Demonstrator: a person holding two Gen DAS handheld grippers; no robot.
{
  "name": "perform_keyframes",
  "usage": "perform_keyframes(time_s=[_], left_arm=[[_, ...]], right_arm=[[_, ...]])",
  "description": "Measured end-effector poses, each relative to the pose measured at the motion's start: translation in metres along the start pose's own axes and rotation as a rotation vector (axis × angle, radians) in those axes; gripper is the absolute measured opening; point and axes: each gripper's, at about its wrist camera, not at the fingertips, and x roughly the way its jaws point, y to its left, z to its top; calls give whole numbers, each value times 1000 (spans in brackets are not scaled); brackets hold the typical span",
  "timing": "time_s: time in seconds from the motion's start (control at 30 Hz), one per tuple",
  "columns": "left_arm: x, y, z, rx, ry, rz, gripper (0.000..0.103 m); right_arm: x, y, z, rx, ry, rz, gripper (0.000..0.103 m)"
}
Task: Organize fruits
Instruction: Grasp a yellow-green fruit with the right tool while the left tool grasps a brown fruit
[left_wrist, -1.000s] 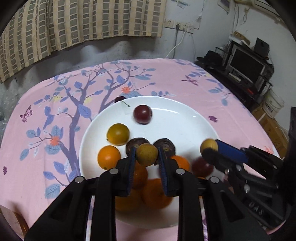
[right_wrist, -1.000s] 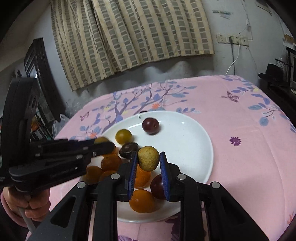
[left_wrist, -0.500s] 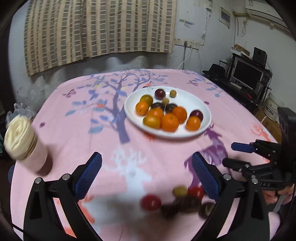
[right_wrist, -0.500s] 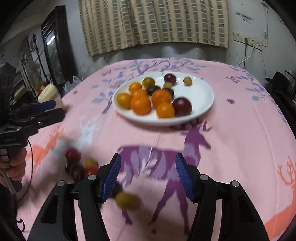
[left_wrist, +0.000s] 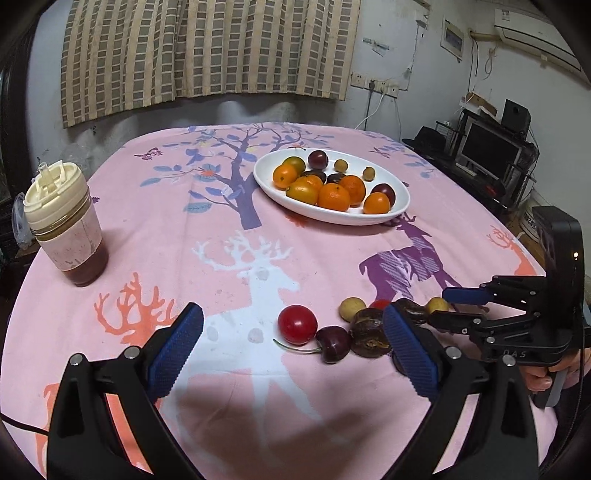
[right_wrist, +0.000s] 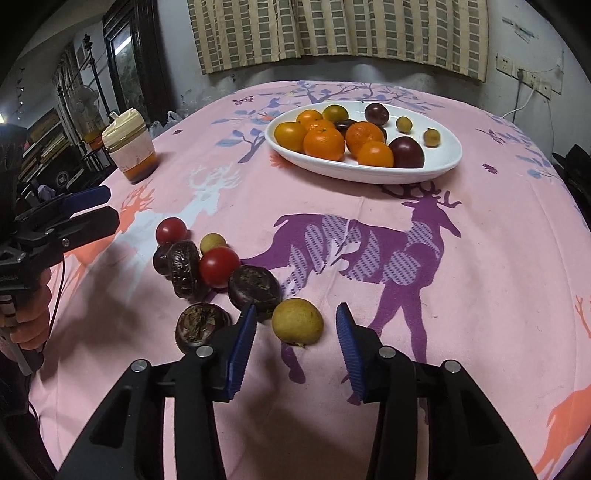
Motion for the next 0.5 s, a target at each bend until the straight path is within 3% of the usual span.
perform_keyframes(time_s=[0.17,0.3,0.4,0.5], left_arm=[[0,0,0,0,-7,-1,96],[1,-2,-1,2,-2,1,96],[2,-13,-4,49,32,-53,95],[-2,-31,-12,107,65,-174,82]], right_arm=[[6,-1,-3,-2,41,13,30],[6,1,-4,-25,30,-13,29],[-4,-11,0,27,-12,-11,29],[-8,-24,2,74,-28,-23,29]])
